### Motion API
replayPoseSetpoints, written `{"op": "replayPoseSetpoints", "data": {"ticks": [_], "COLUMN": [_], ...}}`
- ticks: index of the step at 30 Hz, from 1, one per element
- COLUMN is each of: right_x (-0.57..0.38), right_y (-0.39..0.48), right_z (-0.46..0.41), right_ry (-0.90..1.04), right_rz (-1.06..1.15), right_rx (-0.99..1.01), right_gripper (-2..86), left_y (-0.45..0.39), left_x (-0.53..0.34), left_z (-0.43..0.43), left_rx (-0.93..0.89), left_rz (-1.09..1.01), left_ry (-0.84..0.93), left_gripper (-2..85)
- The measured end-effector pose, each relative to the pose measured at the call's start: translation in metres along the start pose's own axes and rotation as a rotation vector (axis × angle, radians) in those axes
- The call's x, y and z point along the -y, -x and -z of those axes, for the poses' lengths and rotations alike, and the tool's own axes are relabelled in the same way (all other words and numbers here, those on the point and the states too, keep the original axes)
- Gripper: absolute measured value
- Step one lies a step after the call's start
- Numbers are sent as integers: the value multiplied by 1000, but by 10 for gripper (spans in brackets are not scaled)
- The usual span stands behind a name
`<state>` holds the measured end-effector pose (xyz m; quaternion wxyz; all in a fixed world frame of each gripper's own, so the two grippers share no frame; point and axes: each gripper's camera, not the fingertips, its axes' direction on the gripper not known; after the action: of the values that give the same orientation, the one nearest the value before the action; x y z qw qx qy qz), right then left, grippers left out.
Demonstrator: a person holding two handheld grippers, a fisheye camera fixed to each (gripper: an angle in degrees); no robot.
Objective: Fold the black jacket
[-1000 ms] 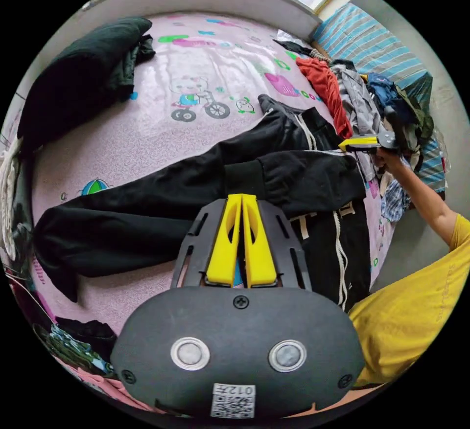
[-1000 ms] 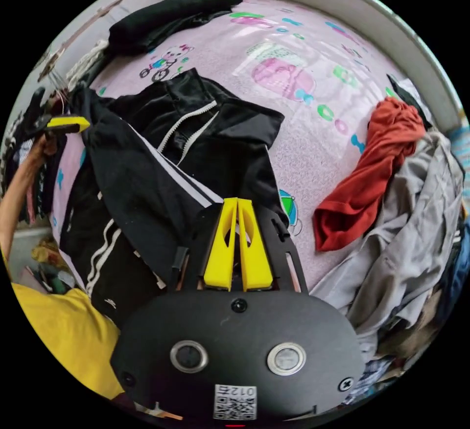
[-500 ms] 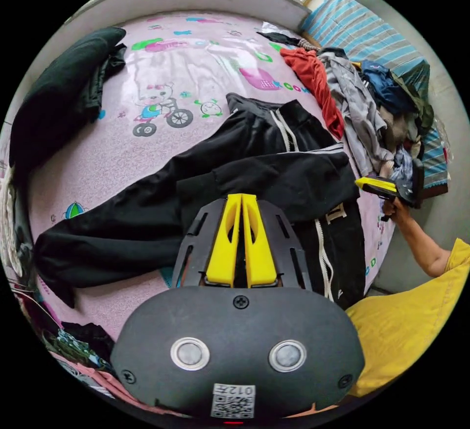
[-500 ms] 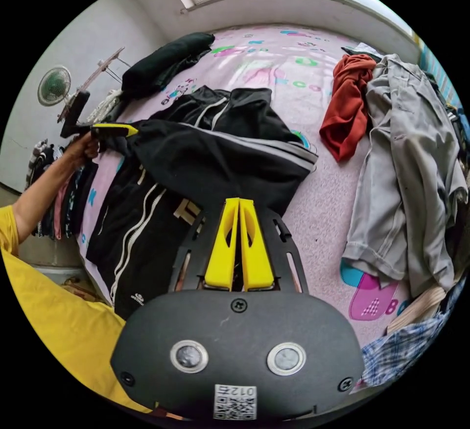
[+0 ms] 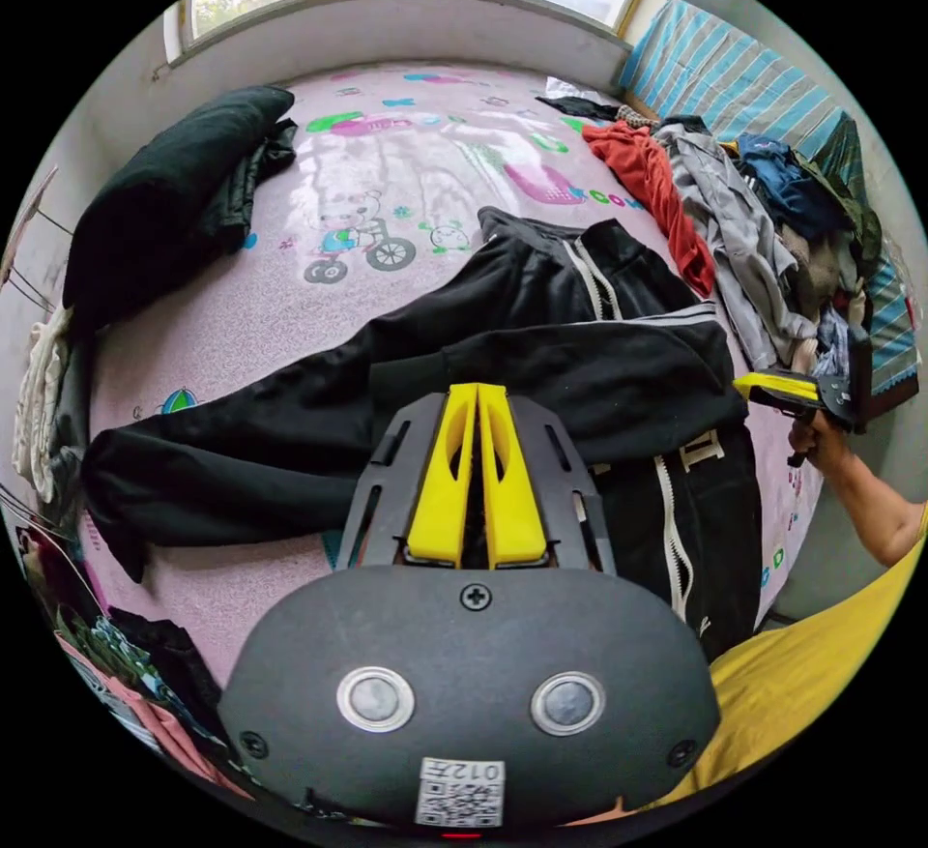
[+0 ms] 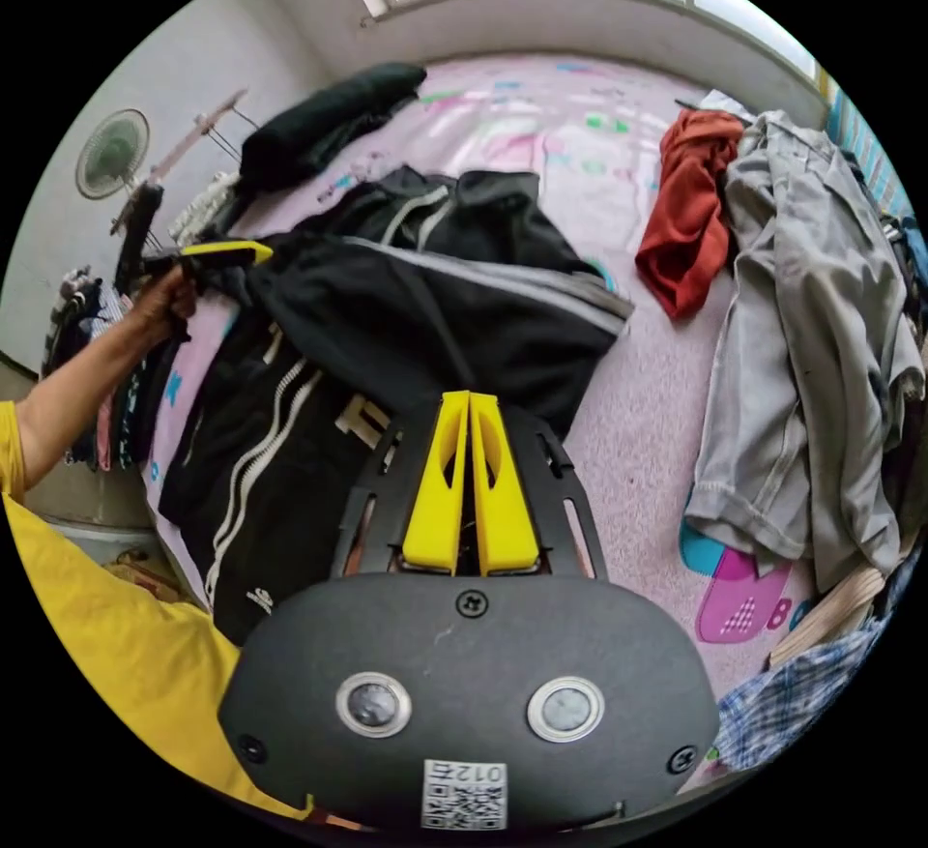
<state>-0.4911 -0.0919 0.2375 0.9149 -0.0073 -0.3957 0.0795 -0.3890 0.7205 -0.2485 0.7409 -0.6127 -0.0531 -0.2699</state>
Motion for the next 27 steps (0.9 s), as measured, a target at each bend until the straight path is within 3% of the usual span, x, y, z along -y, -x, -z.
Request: {"op": "replayPoseSetpoints", "data": {"ticks": [4,10,18,22,27], "right_x": [60,109,101,96,88], "right_y": [7,1,-46,-36,-1], "right_z": [-17,-93,-104,-86,-82], "right_ry": [-1,264,170,108,16], "right_rz": [50,85,-130,-53,113], "right_rx": [18,-53,39,-34,119], "right_gripper": [0,0,-1,-1,0], "left_y": [3,3,22,31,41], "left_x": [3,-22,-39,-24,6], "left_z": [-11,-23,-29,-8,-14], "left_rx": [-24,17,-47,-66,-150], "left_rz": [39,-22,-15,58,80], "left_ry": [58,59,9,-1,21], "left_gripper": [2,1,-1,1,2]}}
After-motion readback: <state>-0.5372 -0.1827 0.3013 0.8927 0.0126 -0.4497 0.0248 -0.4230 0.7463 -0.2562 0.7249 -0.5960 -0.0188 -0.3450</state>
